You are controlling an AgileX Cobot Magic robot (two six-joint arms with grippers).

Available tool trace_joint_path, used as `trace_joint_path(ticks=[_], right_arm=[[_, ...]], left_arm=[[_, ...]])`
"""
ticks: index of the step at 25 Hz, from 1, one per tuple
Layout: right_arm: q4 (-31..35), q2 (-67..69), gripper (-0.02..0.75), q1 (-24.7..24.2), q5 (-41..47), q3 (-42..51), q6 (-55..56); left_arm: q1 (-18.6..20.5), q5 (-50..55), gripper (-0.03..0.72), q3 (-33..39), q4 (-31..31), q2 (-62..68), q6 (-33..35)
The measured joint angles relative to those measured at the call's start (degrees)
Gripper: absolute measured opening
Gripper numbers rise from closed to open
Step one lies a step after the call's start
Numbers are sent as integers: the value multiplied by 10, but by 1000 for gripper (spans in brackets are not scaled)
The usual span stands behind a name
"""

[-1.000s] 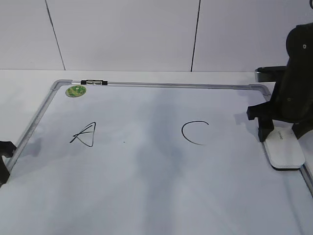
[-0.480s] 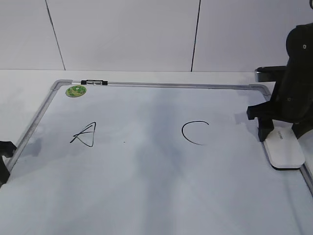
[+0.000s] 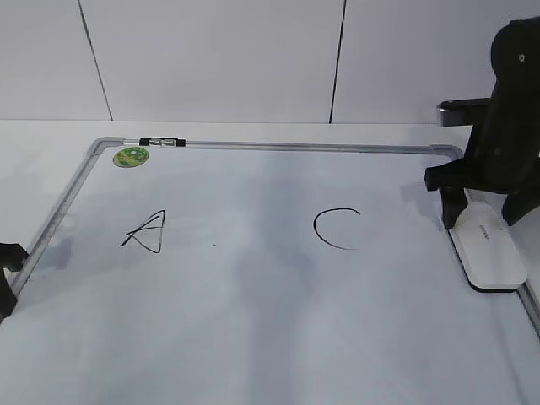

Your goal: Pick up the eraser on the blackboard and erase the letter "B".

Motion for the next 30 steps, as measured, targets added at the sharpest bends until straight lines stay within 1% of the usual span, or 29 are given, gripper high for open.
trace_joint_path(ticks=[4,7,9,11,13,15,18,24,30], right_arm=[[22,-3,633,0,32,-41,-21],[44,-27,631,0,31,-55,-39],[53,-50,630,0,25,-59,-49],[60,-75,629,0,24,-59,-57],[63,-96,625,0,24,-59,-67],[64,-121,620,0,25,-59,-71],[65,-164,615,1,24,-59,-73],[73,-277,599,1,1,-57,-104],[74,-417,596,1,-59,13,-126]], left_arm=[[0,1,95,0,0,0,0],[0,2,141,0,1,-6,0],[0,2,204,3,9,-15,0],[-1,24,306,11,19,-29,1],[-1,49,384,18,25,-49,2],[-1,64,435,18,31,-84,2],[-1,74,458,19,34,-145,2],[-1,57,465,20,36,-318,2],[-1,10,465,20,36,-496,2]])
